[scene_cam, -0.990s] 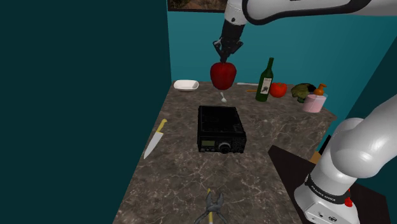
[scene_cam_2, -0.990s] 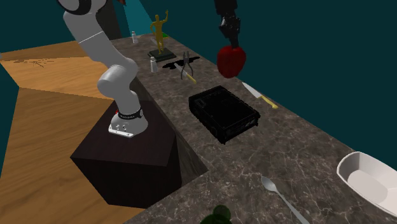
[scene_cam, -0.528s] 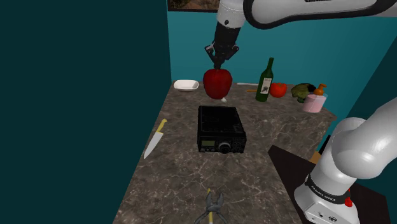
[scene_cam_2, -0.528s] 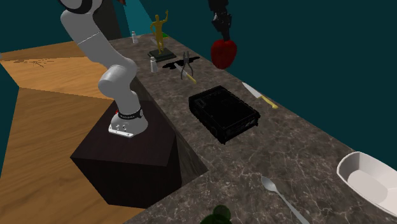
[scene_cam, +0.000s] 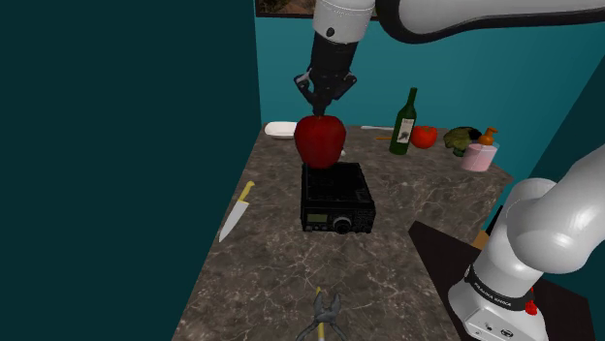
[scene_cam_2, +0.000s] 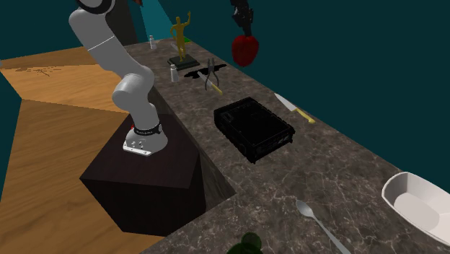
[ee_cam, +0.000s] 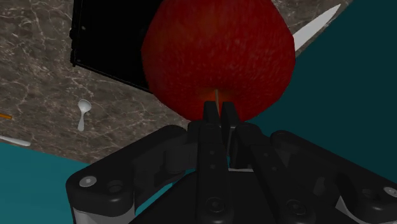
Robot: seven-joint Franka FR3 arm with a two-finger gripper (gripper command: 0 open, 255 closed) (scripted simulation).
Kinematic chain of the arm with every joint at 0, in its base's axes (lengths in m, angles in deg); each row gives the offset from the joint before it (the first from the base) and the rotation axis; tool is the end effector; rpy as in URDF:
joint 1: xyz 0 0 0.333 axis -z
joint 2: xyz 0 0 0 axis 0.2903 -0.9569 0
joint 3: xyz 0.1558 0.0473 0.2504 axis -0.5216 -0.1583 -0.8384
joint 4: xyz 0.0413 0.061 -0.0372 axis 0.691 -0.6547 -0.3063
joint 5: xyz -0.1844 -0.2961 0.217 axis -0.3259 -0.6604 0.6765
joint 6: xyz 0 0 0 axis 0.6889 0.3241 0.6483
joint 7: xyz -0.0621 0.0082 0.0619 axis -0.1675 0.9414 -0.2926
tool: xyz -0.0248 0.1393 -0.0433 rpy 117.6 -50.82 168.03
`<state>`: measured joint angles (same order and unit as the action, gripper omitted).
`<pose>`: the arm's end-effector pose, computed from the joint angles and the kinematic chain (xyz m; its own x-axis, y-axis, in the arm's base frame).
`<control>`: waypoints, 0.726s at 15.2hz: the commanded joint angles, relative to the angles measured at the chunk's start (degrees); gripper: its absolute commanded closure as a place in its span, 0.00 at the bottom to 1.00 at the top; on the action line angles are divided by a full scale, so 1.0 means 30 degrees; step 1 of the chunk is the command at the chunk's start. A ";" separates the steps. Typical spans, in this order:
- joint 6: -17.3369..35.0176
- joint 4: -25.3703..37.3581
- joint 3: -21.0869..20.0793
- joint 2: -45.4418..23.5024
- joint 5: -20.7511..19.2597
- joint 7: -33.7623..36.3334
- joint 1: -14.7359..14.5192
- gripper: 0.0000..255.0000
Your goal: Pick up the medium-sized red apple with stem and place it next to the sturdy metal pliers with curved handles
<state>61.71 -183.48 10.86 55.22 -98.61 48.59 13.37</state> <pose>0.4388 0.2219 0.6016 0.8127 -0.4207 0.4031 -0.4769 -0.8778 0.0452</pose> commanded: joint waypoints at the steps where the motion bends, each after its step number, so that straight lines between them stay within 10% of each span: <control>1: -0.0404 0.0509 -0.0763 -0.0365 -0.0060 0.0921 -0.0172 1.00; 11: -0.3034 0.4520 -0.5308 -0.3803 -0.1476 0.6189 -0.1080 1.00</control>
<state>53.95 -172.30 -3.05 45.98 -101.89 64.84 10.45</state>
